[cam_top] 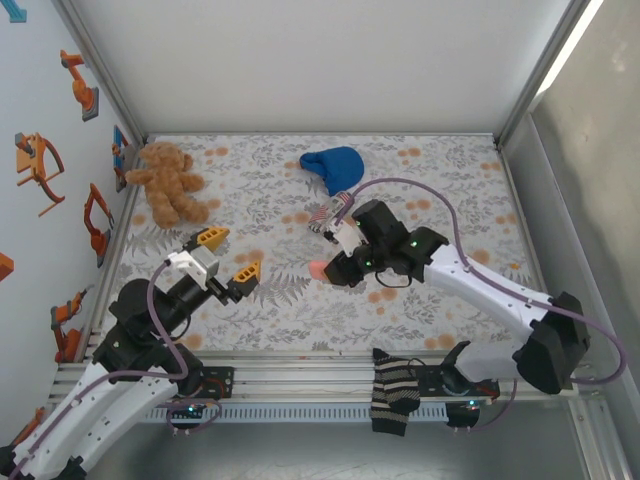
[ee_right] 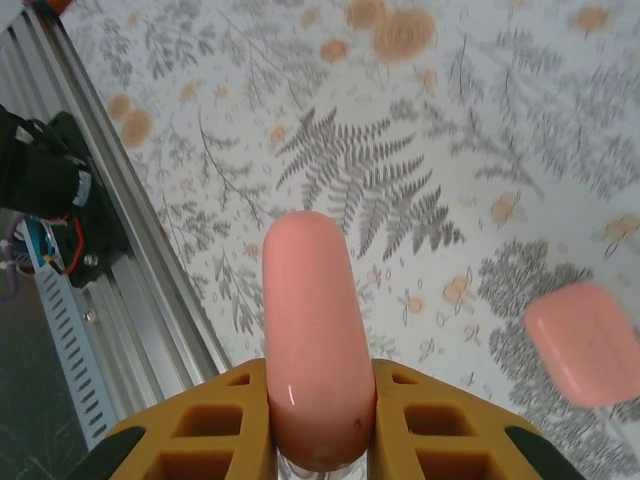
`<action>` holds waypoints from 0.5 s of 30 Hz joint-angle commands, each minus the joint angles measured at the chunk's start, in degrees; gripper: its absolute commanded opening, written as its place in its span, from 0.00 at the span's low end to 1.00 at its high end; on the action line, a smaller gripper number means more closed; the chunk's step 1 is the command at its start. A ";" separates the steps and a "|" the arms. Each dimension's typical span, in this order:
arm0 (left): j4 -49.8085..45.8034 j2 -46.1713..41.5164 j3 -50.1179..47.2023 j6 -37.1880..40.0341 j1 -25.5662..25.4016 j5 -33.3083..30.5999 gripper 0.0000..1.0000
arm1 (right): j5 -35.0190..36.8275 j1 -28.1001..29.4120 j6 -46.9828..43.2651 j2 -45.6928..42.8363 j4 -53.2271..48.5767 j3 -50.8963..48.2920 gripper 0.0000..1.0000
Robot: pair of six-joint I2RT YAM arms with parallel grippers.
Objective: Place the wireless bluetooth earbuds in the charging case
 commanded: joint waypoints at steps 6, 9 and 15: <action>-0.65 1.26 -0.81 -0.12 0.03 -1.53 0.86 | -6.89 0.21 6.57 4.12 0.20 -7.76 0.10; -0.13 1.59 -0.80 -0.32 0.05 -1.36 0.85 | -8.01 0.15 6.62 5.62 0.66 -9.60 0.10; 0.14 2.60 -0.31 -0.35 0.00 -0.74 0.86 | -10.63 0.17 6.21 9.64 1.99 -11.64 0.11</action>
